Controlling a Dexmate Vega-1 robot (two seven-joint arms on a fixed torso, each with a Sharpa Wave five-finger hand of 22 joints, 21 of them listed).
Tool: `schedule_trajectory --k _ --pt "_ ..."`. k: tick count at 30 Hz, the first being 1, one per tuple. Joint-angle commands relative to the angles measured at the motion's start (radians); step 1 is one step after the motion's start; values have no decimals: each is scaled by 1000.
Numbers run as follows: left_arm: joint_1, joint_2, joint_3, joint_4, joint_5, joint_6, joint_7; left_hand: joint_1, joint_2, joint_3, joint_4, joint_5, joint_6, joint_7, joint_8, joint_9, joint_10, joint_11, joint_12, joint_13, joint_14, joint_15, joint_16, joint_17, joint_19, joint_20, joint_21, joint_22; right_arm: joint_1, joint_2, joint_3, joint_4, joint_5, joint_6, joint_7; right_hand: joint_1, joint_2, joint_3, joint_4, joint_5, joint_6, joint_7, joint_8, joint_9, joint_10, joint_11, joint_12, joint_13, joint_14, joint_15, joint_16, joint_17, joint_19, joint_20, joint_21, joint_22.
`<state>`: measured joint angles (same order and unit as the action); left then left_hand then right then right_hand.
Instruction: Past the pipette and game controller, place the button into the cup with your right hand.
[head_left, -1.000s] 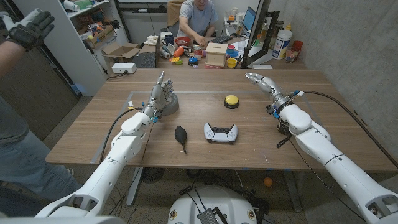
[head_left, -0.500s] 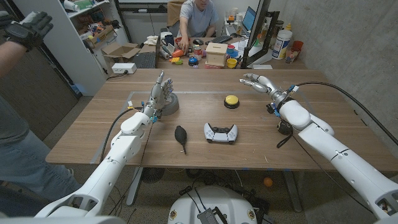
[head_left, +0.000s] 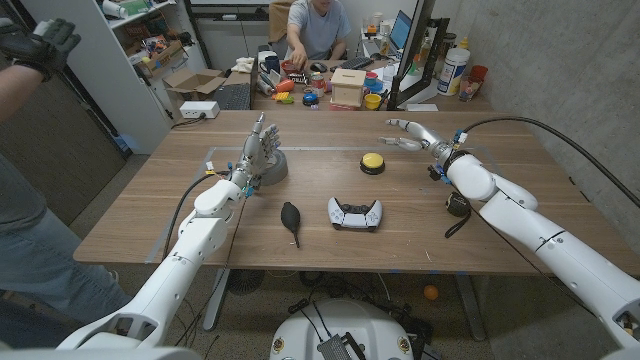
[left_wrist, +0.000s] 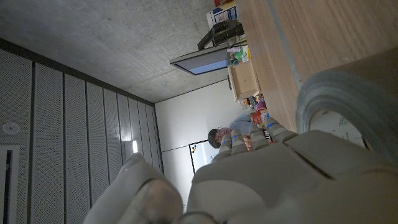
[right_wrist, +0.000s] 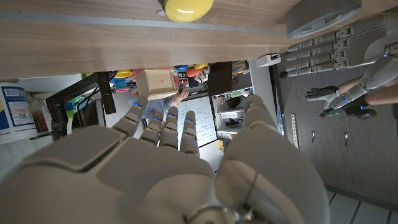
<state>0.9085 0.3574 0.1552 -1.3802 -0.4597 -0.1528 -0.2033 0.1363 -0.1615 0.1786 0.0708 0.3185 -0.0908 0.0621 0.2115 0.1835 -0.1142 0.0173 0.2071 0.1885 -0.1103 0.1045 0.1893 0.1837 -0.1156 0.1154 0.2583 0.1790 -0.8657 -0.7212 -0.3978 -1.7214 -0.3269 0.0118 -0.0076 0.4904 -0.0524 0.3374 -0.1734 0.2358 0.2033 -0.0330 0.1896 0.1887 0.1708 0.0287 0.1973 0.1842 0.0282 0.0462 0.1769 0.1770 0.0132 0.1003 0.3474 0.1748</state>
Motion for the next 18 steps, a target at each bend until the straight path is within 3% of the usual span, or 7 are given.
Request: schedule_trajectory --k 1,2,4,9,18 --pt "14 10 -3 -29 -1 23 14 8 4 -9 -1 11 -4 -15 -3 6 -3 -10 2 2 7 14 11 4 16 40 0 4 31 -30 -55 -33 -210 -34 18 31 -5 9 2 9 -17 -16 -2 2 -16 -13 0 2 -16 18 5 4 11 36 -7 3" --pt "16 11 -4 -33 -1 24 15 8 4 -10 -1 11 -4 -15 -3 6 -2 -9 2 2 7 14 11 4 17 41 0 4 34 -32 -60 -38 -227 -38 27 44 -9 11 5 11 -22 -19 -1 3 -21 -17 2 3 -20 31 5 4 13 81 -14 3" --pt "19 13 -3 -40 4 24 22 8 4 -11 -1 12 -8 -17 -5 6 -4 -10 1 2 6 14 10 4 15 43 -1 4 39 -31 -67 -46 -250 -49 47 51 -13 11 7 12 -27 -24 0 3 -29 -24 2 3 -29 48 4 5 12 106 -21 4" --pt "24 17 -2 -58 13 21 31 11 5 -15 -3 15 -11 -24 -7 6 -3 -10 1 3 8 15 10 4 18 53 -3 4 59 -25 -90 -58 -315 -71 95 56 -17 11 12 13 -34 -30 0 3 -40 -28 1 4 -29 84 7 5 20 115 -26 5" --pt "31 24 3 -84 31 12 45 17 7 -22 -6 20 -8 -28 -6 7 -2 -16 2 3 8 25 8 4 29 83 -4 5 89 4 -114 -46 -375 -94 167 61 -19 10 19 13 -39 -35 2 4 -55 -14 1 5 -10 100 15 6 71 114 -15 10"
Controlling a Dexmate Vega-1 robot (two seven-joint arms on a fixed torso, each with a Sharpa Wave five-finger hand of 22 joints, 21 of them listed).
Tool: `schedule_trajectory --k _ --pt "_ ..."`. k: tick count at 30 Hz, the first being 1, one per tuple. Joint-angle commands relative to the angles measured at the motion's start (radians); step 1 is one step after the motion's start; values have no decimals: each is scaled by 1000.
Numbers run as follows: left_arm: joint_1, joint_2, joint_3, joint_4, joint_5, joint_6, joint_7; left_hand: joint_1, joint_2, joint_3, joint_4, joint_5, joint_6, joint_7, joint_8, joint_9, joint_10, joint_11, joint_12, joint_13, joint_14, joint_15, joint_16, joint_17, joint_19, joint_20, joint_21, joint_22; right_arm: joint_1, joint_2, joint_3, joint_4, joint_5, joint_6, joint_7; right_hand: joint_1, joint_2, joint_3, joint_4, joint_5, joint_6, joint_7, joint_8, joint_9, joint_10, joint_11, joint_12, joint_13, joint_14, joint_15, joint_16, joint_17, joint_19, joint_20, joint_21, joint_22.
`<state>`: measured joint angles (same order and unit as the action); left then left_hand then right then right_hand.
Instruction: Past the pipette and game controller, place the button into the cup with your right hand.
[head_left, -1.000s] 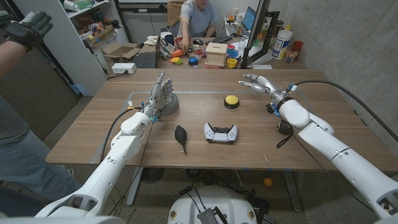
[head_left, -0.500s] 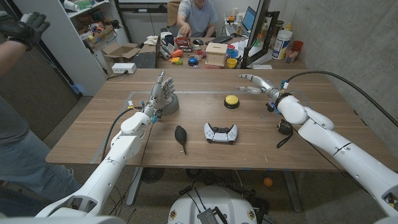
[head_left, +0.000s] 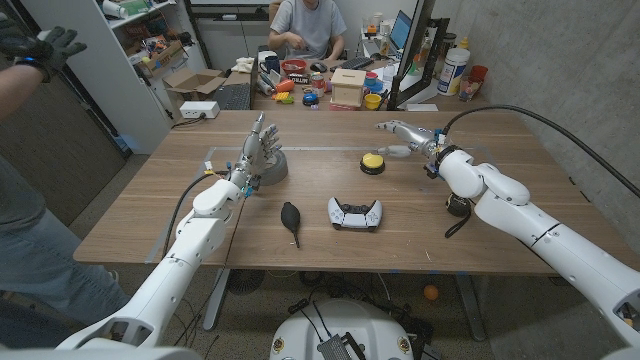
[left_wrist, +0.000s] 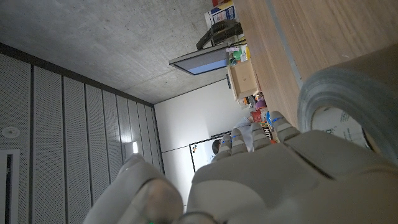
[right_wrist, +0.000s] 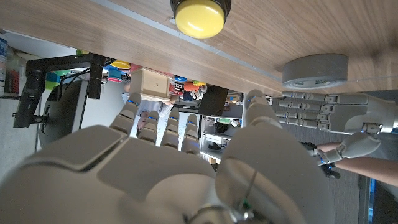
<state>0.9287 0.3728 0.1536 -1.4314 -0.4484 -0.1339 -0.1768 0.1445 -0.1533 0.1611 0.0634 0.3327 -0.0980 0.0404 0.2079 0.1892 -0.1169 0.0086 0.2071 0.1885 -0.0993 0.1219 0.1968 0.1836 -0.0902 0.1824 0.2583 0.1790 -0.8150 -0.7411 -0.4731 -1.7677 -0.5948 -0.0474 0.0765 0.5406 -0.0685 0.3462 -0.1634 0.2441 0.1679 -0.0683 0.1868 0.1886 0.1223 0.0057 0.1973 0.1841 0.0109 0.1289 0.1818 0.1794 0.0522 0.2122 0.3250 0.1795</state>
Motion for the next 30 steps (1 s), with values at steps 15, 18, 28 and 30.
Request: schedule_trajectory --k 15,18,28,30 --pt "24 17 4 -56 25 -4 31 20 4 -8 -3 12 10 -12 1 1 7 -12 4 4 -2 8 -1 4 2 19 -10 5 84 82 -80 61 -183 -41 126 22 -4 2 16 2 -4 -9 11 6 -13 31 11 9 57 14 22 4 164 3 41 11" --pt "28 18 3 -60 22 -3 30 23 5 -9 -4 13 13 -12 2 2 8 -14 4 4 -3 6 -1 4 3 18 -11 5 98 91 -89 79 -193 -33 134 26 -3 3 16 1 0 -13 13 7 -11 34 14 11 66 13 23 4 189 3 47 11" --pt "48 25 -7 -87 18 17 52 30 10 -12 -7 17 21 -16 4 2 14 -16 6 4 10 14 3 5 18 22 -9 6 149 111 -118 128 -243 -39 197 42 -1 7 15 -4 -23 -8 8 11 -46 65 8 15 68 10 16 5 265 5 62 9" --pt "51 26 -8 -89 17 19 54 32 11 -12 -7 18 23 -16 4 2 15 -16 6 5 11 15 3 5 21 23 -9 6 155 114 -124 136 -255 -42 204 45 0 8 15 -4 -29 -7 6 11 -50 65 7 15 67 9 16 6 270 5 63 9"
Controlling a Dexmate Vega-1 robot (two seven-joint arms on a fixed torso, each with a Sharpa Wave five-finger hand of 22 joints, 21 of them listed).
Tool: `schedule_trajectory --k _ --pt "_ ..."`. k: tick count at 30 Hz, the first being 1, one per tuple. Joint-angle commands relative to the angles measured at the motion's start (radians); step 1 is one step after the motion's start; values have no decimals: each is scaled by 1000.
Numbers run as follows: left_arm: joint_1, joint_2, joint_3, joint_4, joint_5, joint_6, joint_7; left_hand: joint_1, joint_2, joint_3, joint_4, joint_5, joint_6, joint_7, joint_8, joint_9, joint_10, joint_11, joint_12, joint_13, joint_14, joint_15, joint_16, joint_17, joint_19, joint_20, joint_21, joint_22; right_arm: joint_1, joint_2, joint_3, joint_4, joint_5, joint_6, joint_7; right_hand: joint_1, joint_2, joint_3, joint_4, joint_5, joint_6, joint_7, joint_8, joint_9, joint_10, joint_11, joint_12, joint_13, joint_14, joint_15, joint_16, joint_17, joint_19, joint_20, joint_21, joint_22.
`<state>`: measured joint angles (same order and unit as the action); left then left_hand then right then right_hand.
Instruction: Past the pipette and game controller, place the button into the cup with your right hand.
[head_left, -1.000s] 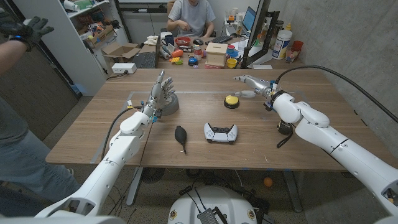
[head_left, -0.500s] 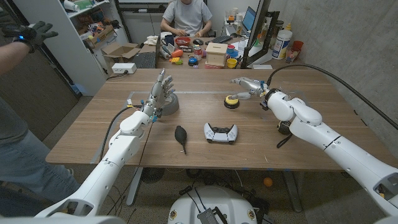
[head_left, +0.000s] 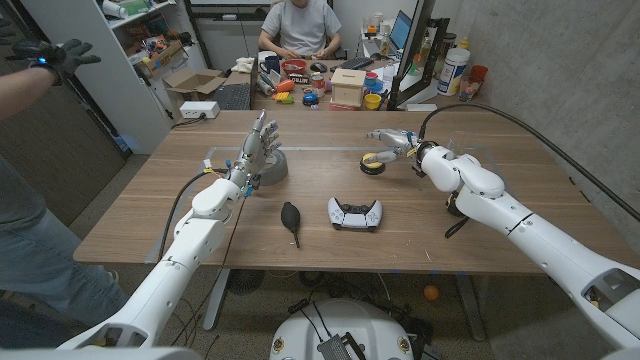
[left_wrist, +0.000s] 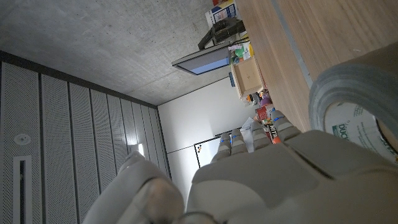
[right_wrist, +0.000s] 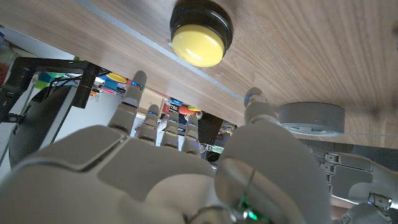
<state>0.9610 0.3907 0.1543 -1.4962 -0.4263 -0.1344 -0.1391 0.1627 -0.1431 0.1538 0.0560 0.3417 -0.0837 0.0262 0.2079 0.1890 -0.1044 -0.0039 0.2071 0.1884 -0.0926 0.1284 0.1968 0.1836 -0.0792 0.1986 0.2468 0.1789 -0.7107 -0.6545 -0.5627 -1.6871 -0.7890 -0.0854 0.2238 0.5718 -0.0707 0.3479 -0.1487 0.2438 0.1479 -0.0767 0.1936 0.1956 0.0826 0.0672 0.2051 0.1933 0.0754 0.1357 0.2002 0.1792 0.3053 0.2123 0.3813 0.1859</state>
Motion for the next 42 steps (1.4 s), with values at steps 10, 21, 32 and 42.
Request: schedule_trajectory --k 10,21,32,42 --pt "23 11 -10 -30 -11 38 23 18 3 -7 -1 12 13 -3 5 2 5 -7 7 5 10 8 4 5 17 9 3 6 78 42 -65 85 -135 -17 98 37 9 16 -4 -8 -29 -21 -2 6 -53 5 -7 9 -7 7 -8 7 52 5 8 0" --pt "24 15 -8 -36 -18 76 31 22 7 -9 -1 14 18 -4 5 2 9 -5 8 5 18 3 6 5 26 10 3 6 128 56 -105 124 -189 37 175 74 3 26 -9 -18 -91 -63 -4 10 -163 22 -14 18 -22 35 -10 7 130 3 11 -2" --pt "20 11 -3 -26 -17 86 40 30 20 -10 -1 19 -1 -37 -4 3 12 -4 7 5 30 2 8 6 41 12 4 7 186 88 -135 195 -208 89 226 73 2 25 -3 -22 -88 -59 2 11 -147 26 1 20 -9 28 -5 8 173 4 19 -3" --pt "33 11 -8 -23 -21 84 40 32 23 -10 -1 20 -1 -39 -4 3 13 -4 7 6 34 0 8 6 45 12 3 7 216 96 -133 246 -196 126 230 74 5 25 4 -28 -57 -61 17 13 -113 19 22 23 27 12 5 9 226 3 24 -5"
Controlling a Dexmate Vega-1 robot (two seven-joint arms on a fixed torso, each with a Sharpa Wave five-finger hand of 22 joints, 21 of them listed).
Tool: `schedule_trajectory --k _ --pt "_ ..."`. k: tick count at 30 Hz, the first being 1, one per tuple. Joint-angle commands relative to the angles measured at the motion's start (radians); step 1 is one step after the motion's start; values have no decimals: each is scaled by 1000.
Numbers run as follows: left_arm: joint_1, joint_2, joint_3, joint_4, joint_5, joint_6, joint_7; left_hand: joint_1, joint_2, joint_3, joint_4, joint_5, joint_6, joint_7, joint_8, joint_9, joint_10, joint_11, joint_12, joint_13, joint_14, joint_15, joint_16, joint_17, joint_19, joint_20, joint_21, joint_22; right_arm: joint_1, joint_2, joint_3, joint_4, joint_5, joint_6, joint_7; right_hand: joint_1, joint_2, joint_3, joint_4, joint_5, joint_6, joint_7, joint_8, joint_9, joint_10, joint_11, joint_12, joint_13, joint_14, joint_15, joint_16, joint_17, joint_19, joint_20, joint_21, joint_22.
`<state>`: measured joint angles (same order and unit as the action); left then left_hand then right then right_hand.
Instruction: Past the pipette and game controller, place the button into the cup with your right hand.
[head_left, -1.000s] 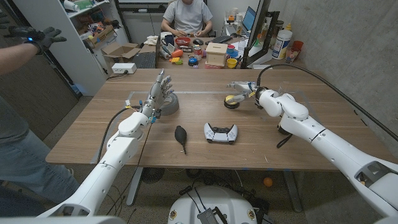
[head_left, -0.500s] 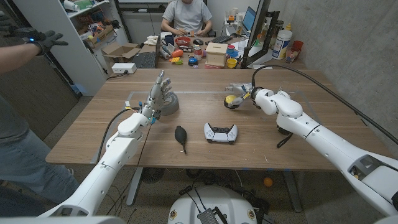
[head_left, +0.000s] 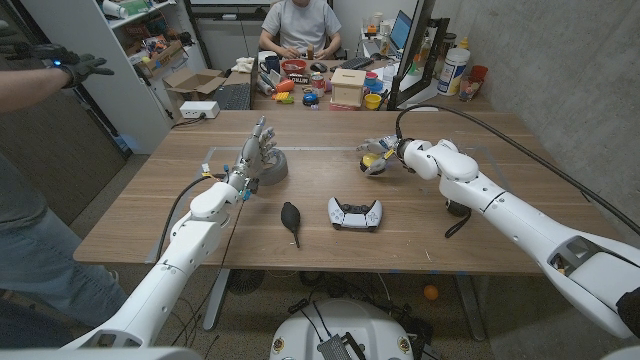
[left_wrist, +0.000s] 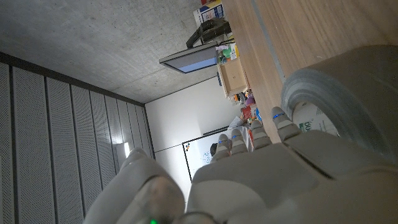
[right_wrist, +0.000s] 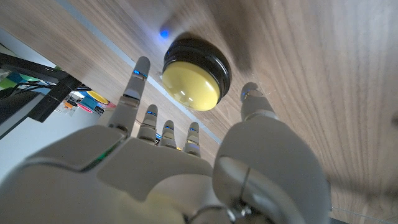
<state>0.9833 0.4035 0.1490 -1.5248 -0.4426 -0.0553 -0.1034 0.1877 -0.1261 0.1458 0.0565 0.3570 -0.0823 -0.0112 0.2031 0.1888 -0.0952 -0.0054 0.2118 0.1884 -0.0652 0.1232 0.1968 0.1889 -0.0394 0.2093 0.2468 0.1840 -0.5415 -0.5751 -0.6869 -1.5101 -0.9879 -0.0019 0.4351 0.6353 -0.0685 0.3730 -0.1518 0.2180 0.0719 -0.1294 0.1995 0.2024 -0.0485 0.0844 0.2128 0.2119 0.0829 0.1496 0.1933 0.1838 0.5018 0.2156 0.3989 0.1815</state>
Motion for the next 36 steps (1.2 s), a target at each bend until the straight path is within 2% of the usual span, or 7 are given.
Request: schedule_trajectory --k 1,8,21,25,29,32,36 --pt "11 -2 -3 6 -6 6 5 7 7 -2 -1 5 -2 -2 1 3 3 -2 2 6 6 4 8 1 5 1 3 2 47 15 -9 72 5 46 17 13 5 2 7 -3 25 -10 13 7 28 0 19 5 31 -8 15 5 41 -2 8 -1" --pt "16 -5 -3 11 -8 5 6 10 9 -3 -1 6 5 -2 4 4 4 -3 2 6 10 1 8 1 8 2 2 2 55 8 -11 98 16 76 11 38 9 12 5 -9 96 -19 37 14 117 -10 60 8 117 -41 29 8 171 -17 22 -7" --pt "13 -21 2 27 -15 -4 3 12 13 -5 -1 8 10 -4 5 4 4 -2 2 6 17 -1 10 2 12 2 1 2 86 31 -49 158 -10 87 43 44 11 16 7 -12 99 -17 36 17 134 -13 67 10 153 -56 35 10 209 -38 21 -8" --pt "13 -23 3 28 -15 -6 3 13 14 -6 0 8 11 -5 5 4 5 -3 2 6 19 -4 10 2 14 2 0 2 95 38 -53 187 6 111 42 55 20 23 7 -14 128 -18 45 20 172 -17 84 12 196 -69 43 12 257 -71 24 -9" --pt "15 -24 2 31 -16 -4 4 14 15 -7 0 8 12 -5 5 4 6 -2 2 6 20 -4 10 2 15 2 0 2 102 38 -52 203 28 138 42 88 37 41 3 -18 192 -13 68 31 238 -20 109 12 268 -99 54 13 316 -129 21 -10" --pt "16 -24 2 31 -17 -1 4 14 16 -7 0 9 14 -7 6 4 5 -2 2 6 22 -5 10 3 15 2 0 2 104 35 -53 204 34 150 41 127 57 58 -3 -22 241 1 88 43 297 -32 131 11 332 -134 63 12 360 -178 15 -10" --pt "15 -26 3 35 -16 -2 4 15 17 -8 0 9 15 -7 6 4 5 -4 2 6 24 -6 10 3 16 2 -1 2 110 33 -55 204 46 166 49 159 76 74 -5 -27 299 23 114 56 361 -37 152 10 378 -152 67 13 384 -209 6 -10"
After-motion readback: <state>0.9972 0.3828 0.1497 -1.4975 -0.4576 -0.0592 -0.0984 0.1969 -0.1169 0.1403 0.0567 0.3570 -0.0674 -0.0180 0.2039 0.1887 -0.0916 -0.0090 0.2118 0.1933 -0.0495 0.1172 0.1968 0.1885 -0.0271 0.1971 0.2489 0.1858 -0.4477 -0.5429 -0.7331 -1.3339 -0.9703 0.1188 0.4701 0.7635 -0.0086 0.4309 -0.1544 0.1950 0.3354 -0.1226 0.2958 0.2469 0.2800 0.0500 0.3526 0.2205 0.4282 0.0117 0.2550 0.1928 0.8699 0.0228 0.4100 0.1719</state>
